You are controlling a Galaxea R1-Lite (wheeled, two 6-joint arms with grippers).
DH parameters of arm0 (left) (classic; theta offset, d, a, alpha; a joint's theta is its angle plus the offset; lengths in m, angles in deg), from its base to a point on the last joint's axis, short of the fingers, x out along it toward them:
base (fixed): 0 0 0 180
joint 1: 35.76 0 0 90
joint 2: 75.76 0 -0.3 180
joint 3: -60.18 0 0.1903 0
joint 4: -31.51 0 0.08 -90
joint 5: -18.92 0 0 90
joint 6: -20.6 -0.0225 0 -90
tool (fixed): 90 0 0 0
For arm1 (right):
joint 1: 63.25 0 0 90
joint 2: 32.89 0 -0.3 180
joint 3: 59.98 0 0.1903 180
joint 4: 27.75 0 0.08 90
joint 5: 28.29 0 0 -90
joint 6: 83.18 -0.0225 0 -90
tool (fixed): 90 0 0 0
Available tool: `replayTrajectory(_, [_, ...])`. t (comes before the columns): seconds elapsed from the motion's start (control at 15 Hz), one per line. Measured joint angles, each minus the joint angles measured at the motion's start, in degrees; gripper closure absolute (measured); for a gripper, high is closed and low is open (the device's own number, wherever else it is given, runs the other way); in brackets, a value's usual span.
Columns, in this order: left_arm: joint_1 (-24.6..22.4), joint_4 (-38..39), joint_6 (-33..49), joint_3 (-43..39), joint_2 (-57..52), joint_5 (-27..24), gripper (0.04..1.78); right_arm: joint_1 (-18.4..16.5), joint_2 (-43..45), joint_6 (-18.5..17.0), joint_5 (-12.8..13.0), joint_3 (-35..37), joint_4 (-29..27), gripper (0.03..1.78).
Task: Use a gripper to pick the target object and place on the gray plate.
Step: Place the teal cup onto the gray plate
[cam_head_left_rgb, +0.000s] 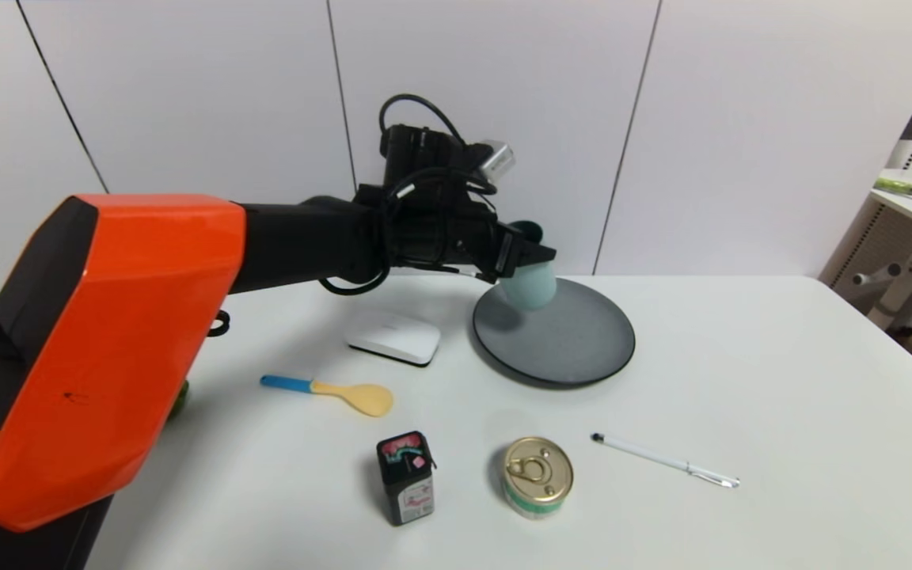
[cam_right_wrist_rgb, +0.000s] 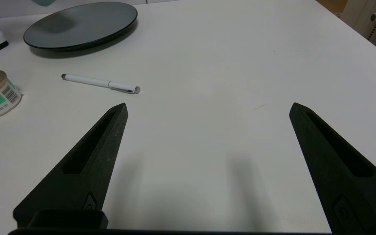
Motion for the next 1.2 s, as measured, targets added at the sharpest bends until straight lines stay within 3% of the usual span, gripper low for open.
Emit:
replayTrajectory(0.53, [1.8, 5.4, 0.1, 0.1, 4.9, 0.0, 0.65, 0.0, 0.0, 0.0, 0.0, 0.0, 0.0, 0.1])
replayTrajectory(0.8, [1.8, 5.3, 0.0, 0.1, 5.2, 0.0, 0.42, 0.0, 0.0, 0.0, 0.0, 0.0, 0.0, 0.1])
replayTrajectory(1.2, [1.8, 4.9, -0.1, 0.0, 4.6, 0.0, 0.26, 0.0, 0.0, 0.0, 0.0, 0.0, 0.0, 0.1])
